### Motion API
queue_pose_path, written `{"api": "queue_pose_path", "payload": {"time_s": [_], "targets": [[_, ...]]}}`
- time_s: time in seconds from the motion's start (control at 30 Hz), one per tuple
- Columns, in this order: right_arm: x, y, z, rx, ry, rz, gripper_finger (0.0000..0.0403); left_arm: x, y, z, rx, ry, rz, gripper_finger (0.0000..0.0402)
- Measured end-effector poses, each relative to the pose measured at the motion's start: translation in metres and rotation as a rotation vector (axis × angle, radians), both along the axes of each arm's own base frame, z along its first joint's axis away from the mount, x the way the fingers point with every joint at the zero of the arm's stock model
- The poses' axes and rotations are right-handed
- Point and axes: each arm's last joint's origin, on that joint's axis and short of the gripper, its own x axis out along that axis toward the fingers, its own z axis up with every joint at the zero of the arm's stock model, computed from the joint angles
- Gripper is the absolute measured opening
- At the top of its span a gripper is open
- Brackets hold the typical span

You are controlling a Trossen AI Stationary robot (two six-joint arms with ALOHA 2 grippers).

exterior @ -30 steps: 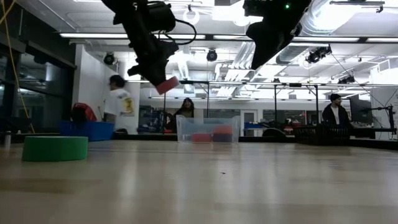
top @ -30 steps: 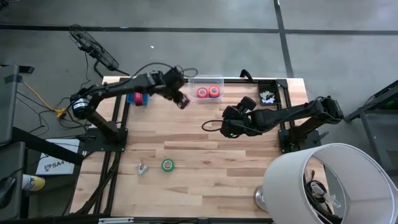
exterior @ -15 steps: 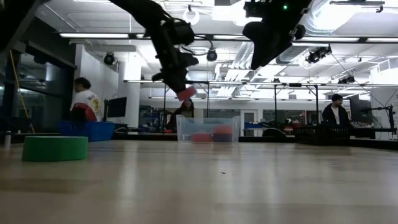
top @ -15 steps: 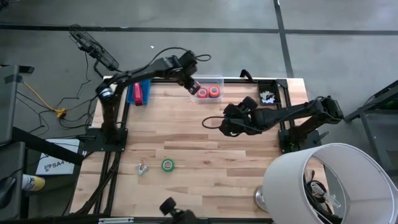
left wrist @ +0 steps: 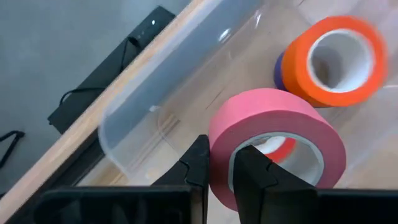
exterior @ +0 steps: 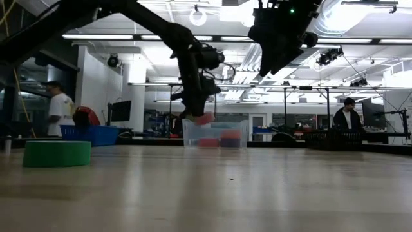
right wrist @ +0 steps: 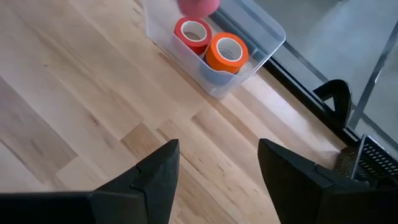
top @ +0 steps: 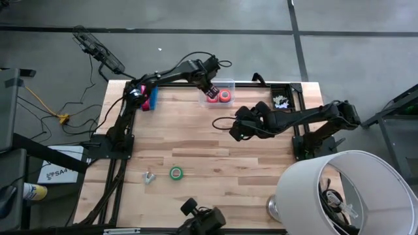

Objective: Pick and place Stapler, Stapler remover, tape
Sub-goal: Put the pink tape into the transparent bin

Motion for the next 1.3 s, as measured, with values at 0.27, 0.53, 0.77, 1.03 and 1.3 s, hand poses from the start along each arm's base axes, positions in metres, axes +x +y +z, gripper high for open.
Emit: {"api": "queue_pose_path", "payload": {"time_s": [0.27,0.53,0.77,1.03,1.3], "targets": [[0.000,0.000,0.000,0.003,-0.006,-0.007,0.0209,0.006,0.004,-0.016,-0.011,0.008,0.018,0.0036],[0.000,0.000,0.000,0.026,-0.008,-0.002,0.0209,0.008,0.006,-0.014,0.007,-0.020,0.019,0.0036],[0.000,0.000,0.000,0.028,-0.008,-0.002,0.0209,0.008,0.006,-0.014,0.007,-0.017,0.023,0.0039],[0.000,0.001,-0.001,0.044,-0.007,0.005,0.0209,0.008,0.006,-0.015,0.008,-0.012,0.026,0.0106],[0.000,0.001,-0.001,0.048,-0.005,0.008,0.0209,0.009,0.004,-0.010,-0.027,-0.035,0.003,0.0116]]}}
